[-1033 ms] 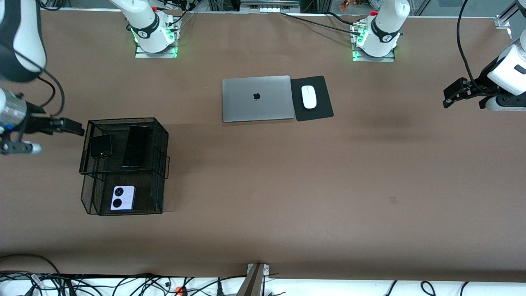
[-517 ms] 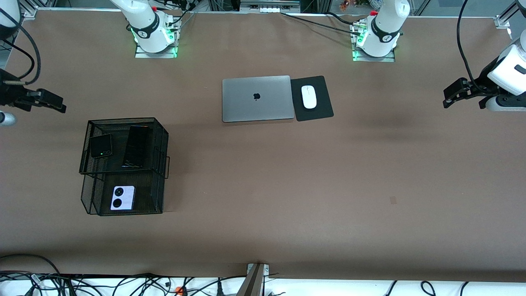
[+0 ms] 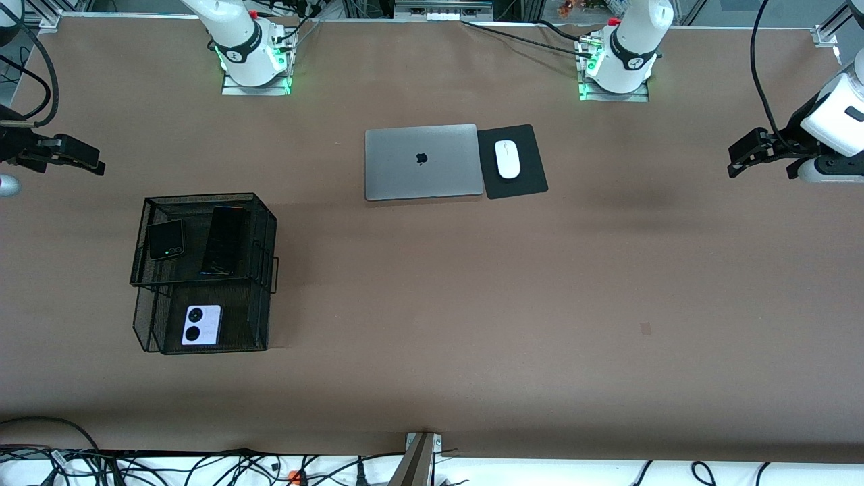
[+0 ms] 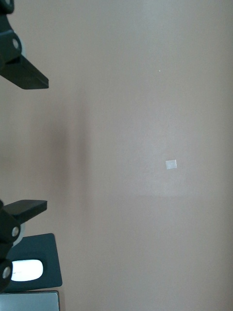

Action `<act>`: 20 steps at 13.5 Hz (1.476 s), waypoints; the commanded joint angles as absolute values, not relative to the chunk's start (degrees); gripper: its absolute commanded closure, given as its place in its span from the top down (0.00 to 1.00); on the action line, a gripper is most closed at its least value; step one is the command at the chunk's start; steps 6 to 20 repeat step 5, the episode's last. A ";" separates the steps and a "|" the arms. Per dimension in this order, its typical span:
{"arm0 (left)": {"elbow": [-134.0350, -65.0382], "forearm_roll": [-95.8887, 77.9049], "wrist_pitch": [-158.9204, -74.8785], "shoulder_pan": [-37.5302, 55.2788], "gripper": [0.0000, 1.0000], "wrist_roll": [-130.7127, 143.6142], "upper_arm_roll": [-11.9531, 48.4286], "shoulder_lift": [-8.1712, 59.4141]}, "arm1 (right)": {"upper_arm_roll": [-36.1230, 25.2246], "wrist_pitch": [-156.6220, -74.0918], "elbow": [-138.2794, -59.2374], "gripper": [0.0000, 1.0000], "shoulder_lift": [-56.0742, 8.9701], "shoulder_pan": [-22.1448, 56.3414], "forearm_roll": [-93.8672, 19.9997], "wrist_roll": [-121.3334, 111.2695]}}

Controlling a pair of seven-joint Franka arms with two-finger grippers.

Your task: Place phones with both arms

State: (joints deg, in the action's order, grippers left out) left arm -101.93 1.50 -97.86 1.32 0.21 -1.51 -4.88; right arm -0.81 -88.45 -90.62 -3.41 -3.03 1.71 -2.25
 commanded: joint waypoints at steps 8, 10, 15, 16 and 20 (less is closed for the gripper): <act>-102.04 2.02 -97.29 0.88 1.00 -0.61 -1.23 -5.36 | 0.09 -87.98 -89.91 1.00 -3.43 -4.22 1.41 -1.14; -102.04 2.02 -97.29 0.88 1.00 -0.61 -1.23 -5.36 | 0.09 -87.98 -89.91 1.00 -3.43 -4.22 1.41 -1.14; -102.04 2.02 -97.29 0.88 1.00 -0.61 -1.23 -5.36 | 0.09 -87.98 -89.91 1.00 -3.43 -4.22 1.41 -1.14; -102.04 2.02 -97.29 0.88 1.00 -0.61 -1.23 -5.36 | 0.09 -87.98 -89.91 1.00 -3.43 -4.22 1.41 -1.14; -102.04 2.02 -97.29 0.88 1.00 -0.61 -1.23 -5.36 | 0.09 -87.98 -89.91 1.00 -3.43 -4.22 1.41 -1.14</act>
